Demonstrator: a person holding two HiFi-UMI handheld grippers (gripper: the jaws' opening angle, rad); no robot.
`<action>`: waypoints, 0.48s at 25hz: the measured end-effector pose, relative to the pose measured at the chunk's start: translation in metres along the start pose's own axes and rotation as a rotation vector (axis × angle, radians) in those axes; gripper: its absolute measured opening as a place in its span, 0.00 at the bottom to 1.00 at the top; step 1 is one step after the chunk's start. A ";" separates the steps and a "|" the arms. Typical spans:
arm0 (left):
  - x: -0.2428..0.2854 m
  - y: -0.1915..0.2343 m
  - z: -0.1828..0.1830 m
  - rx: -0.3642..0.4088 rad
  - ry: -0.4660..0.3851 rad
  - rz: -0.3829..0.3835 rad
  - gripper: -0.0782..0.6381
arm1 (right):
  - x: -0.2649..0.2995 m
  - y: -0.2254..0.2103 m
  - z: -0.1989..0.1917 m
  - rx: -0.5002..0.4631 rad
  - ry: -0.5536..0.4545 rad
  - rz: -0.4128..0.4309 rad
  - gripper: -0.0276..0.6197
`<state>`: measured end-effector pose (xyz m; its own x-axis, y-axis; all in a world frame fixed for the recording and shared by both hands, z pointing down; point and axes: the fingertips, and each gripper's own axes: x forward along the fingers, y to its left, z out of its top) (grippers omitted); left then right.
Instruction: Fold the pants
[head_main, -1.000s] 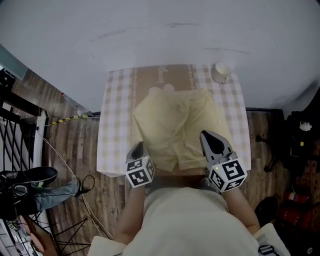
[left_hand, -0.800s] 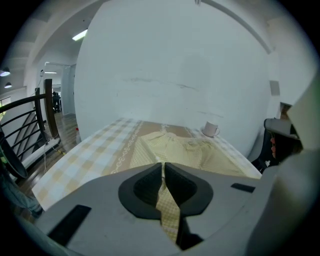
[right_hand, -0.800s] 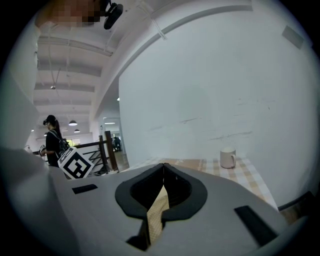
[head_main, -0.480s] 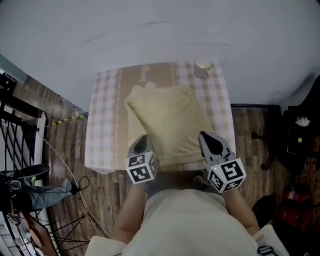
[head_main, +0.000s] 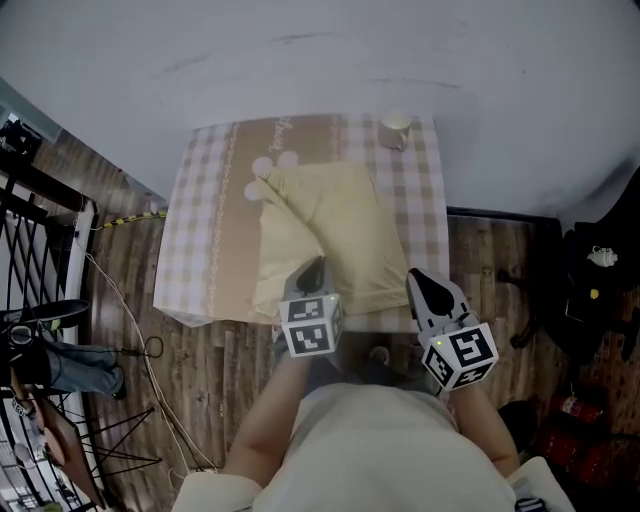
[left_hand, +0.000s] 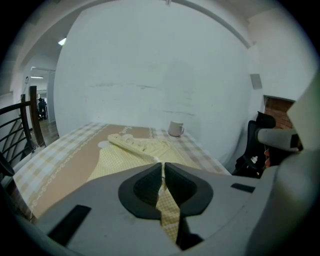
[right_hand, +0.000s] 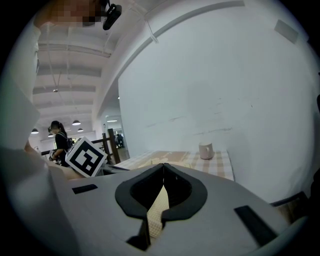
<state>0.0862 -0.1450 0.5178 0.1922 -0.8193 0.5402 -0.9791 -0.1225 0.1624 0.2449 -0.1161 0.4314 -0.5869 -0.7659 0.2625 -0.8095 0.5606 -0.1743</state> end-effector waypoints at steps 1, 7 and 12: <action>0.001 -0.007 -0.001 0.002 0.001 -0.002 0.14 | -0.003 -0.003 0.000 0.000 0.001 0.003 0.04; 0.007 -0.041 -0.011 0.003 0.010 -0.024 0.14 | -0.018 -0.010 -0.005 -0.008 0.015 0.027 0.04; 0.013 -0.075 -0.016 0.020 0.019 -0.067 0.14 | -0.028 -0.014 -0.015 -0.008 0.041 0.041 0.04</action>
<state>0.1635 -0.1373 0.5255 0.2581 -0.7982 0.5443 -0.9651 -0.1876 0.1825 0.2733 -0.0977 0.4408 -0.6184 -0.7289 0.2936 -0.7846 0.5937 -0.1785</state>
